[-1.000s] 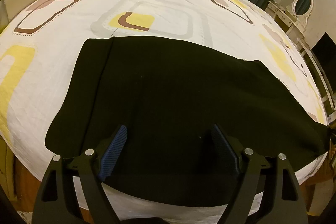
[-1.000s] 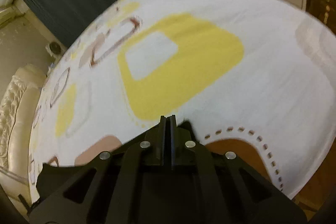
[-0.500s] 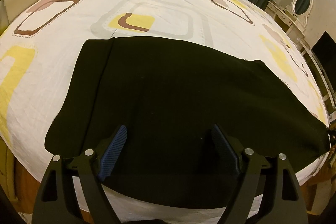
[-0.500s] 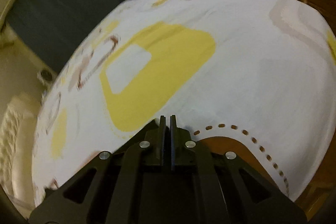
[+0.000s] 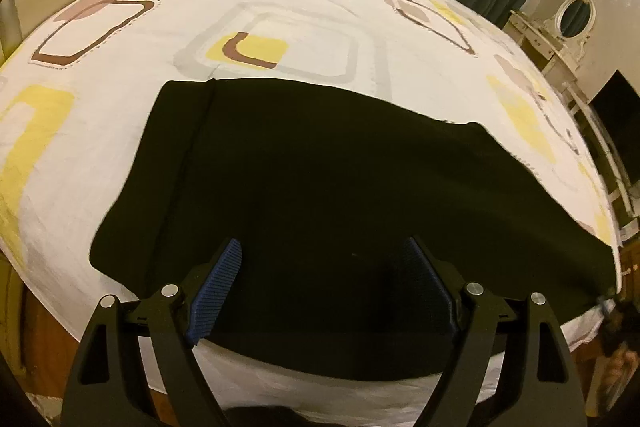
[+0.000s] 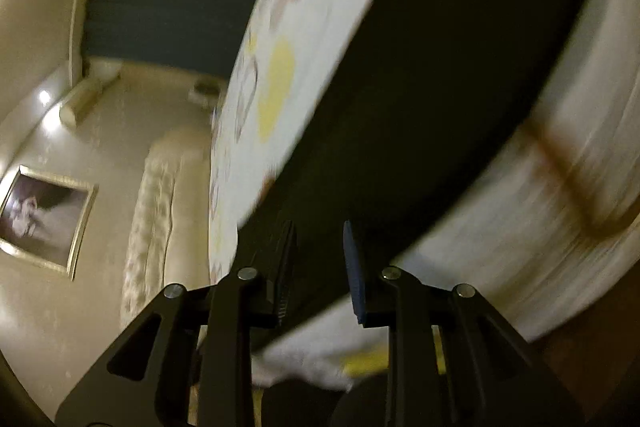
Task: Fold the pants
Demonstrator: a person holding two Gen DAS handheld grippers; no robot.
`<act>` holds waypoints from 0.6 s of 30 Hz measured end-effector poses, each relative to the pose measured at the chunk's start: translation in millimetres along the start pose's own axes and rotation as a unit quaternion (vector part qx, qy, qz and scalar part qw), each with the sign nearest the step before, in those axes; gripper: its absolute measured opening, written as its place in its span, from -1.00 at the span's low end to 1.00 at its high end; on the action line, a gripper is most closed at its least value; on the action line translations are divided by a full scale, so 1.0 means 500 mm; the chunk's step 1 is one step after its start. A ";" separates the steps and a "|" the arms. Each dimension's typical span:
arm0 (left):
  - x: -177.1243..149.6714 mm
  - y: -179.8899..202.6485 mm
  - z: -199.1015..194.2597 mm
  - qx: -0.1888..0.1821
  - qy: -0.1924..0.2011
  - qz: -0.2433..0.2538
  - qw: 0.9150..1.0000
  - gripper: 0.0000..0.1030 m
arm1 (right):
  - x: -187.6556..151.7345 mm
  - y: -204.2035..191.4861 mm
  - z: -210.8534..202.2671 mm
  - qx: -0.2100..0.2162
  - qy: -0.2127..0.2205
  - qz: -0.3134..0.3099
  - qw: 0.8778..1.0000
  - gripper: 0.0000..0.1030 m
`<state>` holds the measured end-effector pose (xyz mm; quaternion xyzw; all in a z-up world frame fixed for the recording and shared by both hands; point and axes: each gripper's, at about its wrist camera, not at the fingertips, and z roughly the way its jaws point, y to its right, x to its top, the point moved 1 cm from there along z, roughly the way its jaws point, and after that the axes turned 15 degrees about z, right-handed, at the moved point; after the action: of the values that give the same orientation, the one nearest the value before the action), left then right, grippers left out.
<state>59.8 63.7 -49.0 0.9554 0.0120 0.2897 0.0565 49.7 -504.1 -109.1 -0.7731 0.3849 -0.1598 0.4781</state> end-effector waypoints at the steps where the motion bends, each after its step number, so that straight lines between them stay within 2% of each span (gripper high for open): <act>1: 0.000 0.005 -0.003 -0.001 0.002 0.003 1.000 0.59 | -0.020 0.000 0.022 -0.006 -0.011 -0.001 1.000 -0.53; 5: 0.003 0.035 -0.016 0.003 0.014 0.040 0.999 0.59 | -0.060 -0.003 0.063 -0.030 -0.024 0.000 0.999 -0.48; 8: 0.005 0.050 -0.019 -0.005 0.017 0.054 0.998 0.59 | -0.070 0.002 0.075 -0.019 -0.023 0.032 0.999 -0.33; 11: 0.006 0.058 -0.019 -0.016 0.017 0.053 0.998 0.59 | -0.082 0.001 0.085 -0.012 -0.018 0.045 0.999 -0.24; 15: 0.006 0.061 -0.020 -0.022 0.016 0.049 0.998 0.59 | -0.099 0.001 0.093 -0.010 -0.019 0.064 0.998 -0.24; 18: 0.006 0.064 -0.023 -0.023 0.019 0.051 0.998 0.59 | -0.108 0.005 0.093 -0.008 -0.038 0.072 0.997 -0.24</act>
<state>55.4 33.5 -34.3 0.9474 -0.0423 0.3108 0.0633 42.0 -435.4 -127.5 -0.7527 0.4229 -0.0923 0.4961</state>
